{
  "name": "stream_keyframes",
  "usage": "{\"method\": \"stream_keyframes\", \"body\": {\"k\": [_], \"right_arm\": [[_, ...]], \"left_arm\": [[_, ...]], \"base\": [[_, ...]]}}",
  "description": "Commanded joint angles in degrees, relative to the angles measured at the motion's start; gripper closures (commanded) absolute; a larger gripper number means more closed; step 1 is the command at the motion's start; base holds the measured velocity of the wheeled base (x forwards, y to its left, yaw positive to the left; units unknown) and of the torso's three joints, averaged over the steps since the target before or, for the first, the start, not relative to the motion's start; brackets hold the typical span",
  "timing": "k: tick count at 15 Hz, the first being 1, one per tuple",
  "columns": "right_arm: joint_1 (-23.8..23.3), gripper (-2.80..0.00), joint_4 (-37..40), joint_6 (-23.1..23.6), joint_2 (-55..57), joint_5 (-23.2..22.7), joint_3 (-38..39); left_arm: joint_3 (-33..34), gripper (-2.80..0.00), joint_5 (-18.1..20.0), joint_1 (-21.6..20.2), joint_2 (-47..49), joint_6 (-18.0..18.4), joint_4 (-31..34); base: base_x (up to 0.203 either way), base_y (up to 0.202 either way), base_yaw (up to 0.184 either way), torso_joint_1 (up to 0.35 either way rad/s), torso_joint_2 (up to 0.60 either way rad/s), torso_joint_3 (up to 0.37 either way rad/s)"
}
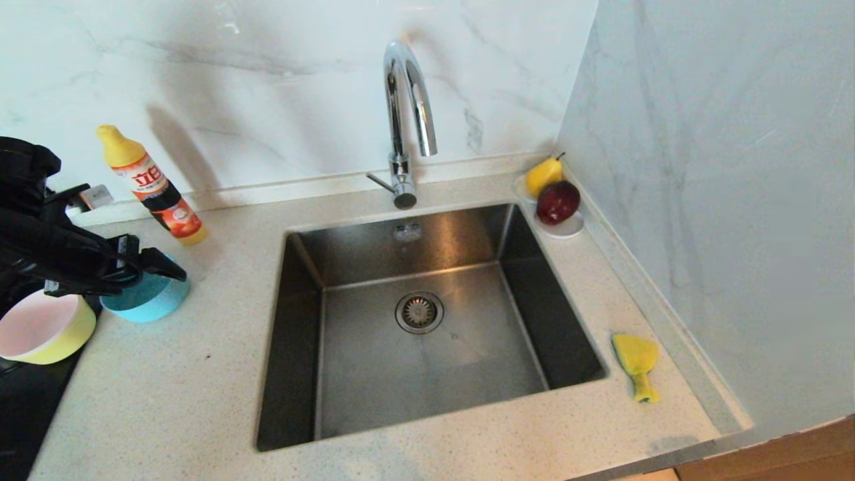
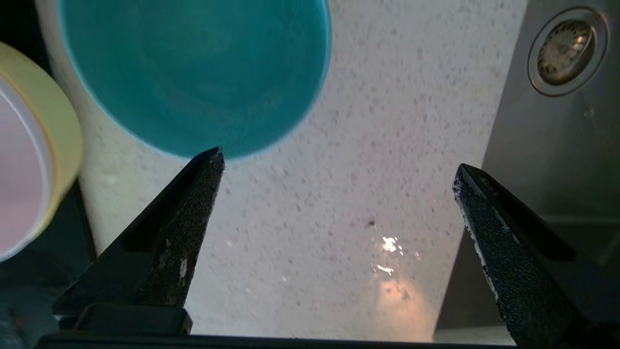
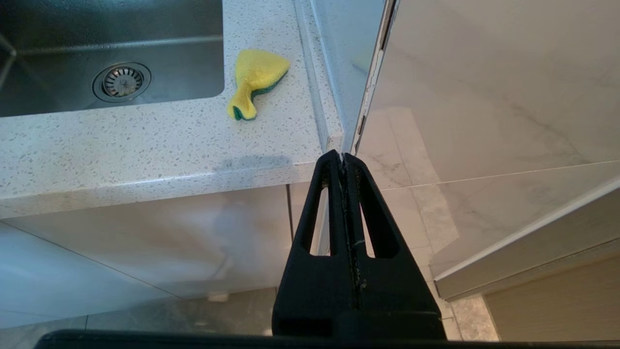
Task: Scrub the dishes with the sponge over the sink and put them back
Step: Place the bowl on the bowl
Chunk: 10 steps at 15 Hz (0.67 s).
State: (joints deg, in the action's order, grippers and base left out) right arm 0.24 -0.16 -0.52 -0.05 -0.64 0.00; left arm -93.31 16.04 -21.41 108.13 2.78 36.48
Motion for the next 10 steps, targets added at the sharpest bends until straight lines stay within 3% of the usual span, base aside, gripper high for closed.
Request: {"method": "stream_keyframes", "body": {"k": [1, 10], "right_arm": [[0.02, 0.00, -0.02, 0.00, -0.04, -0.06, 0.00], [0.02, 0.00, -0.02, 0.00, 0.04, -0.06, 0.00]], "left_arm": [[-1.59, -2.80, 0.05, -0.02, 2.63, 0.26, 0.01], [-6.53, -2.80, 0.48, 0.93, 10.05, -0.37, -1.24]], "base": [[0.000, 0.000, 0.000, 0.000, 0.00, 0.000], [0.000, 0.000, 0.000, 0.000, 0.00, 0.000]]}}
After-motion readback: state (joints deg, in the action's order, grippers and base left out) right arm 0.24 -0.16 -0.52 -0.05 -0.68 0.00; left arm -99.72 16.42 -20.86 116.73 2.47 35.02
